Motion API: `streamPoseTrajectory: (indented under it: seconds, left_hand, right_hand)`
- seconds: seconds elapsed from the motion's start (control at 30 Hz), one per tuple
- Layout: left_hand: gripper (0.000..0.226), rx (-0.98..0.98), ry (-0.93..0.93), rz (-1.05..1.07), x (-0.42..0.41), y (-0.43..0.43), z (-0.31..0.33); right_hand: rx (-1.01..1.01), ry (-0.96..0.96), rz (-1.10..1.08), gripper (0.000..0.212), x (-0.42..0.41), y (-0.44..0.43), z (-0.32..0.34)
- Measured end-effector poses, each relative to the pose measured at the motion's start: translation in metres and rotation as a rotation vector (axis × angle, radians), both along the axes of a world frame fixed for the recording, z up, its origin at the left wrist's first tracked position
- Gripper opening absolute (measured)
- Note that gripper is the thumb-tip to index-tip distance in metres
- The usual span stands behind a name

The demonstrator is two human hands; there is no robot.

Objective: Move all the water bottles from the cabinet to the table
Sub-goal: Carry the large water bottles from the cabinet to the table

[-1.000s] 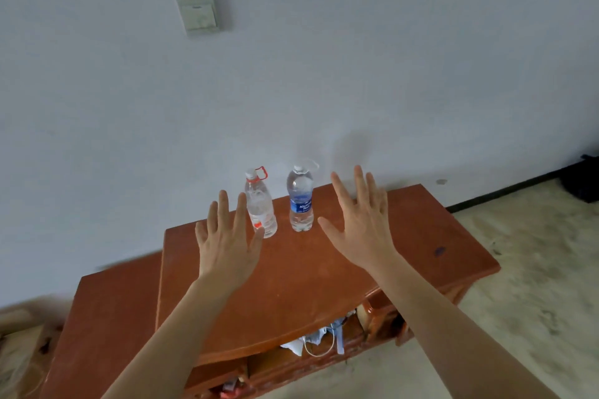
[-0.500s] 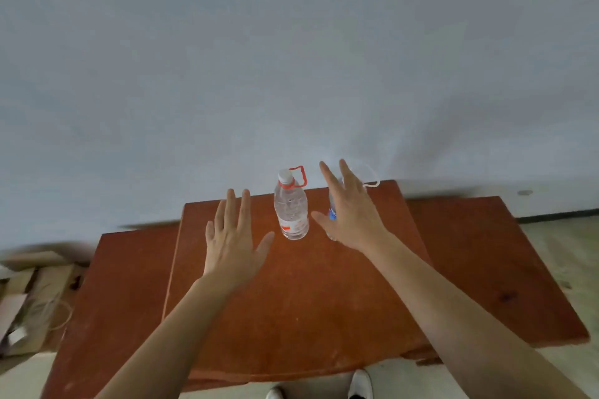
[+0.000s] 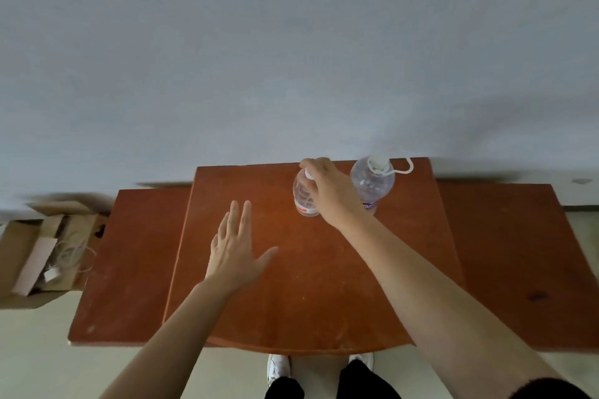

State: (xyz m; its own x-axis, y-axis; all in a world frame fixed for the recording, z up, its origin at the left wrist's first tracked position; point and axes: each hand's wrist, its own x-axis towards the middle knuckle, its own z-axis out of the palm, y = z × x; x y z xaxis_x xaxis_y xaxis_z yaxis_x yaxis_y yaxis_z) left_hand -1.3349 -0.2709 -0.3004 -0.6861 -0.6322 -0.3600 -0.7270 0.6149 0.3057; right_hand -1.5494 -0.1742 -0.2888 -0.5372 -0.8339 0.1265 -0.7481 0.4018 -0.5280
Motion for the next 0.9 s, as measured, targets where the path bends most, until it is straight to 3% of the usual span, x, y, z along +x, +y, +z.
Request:
streamPoseTrajectory:
  seconds: [0.13,0.33,0.47,0.6,0.73,0.9]
  left_hand:
    - [0.126,0.083,-0.085,-0.204,-0.043,-0.001,-0.027]
    - [0.139,-0.007,-0.222,-0.604,-0.123,0.002,-0.081]
    - [0.141,-0.038,-0.221,-0.724,-0.167,0.007,-0.115]
    - [0.118,-0.102,-0.189,-0.692,-0.183,0.011,-0.137]
    - [0.103,-0.188,-0.23,-0.697,-0.173,0.023,-0.145]
    - [0.111,-0.233,-0.436,-0.709,-0.145,0.043,-0.145]
  right_hand:
    - [-0.068,-0.118,-0.018,0.021,0.018,0.075,-0.014]
    - [-0.095,-0.234,-0.204,0.022,0.031,0.173,-0.062]
    - [-0.165,-0.315,-0.324,0.027,0.032,0.211,-0.096]
    - [-0.144,-0.465,-0.417,0.048,0.031,0.223,-0.122]
    - [0.027,-0.632,-0.468,0.088,0.028,0.222,-0.15]
    - [0.473,-0.695,-0.466,0.131,0.034,0.208,-0.173]
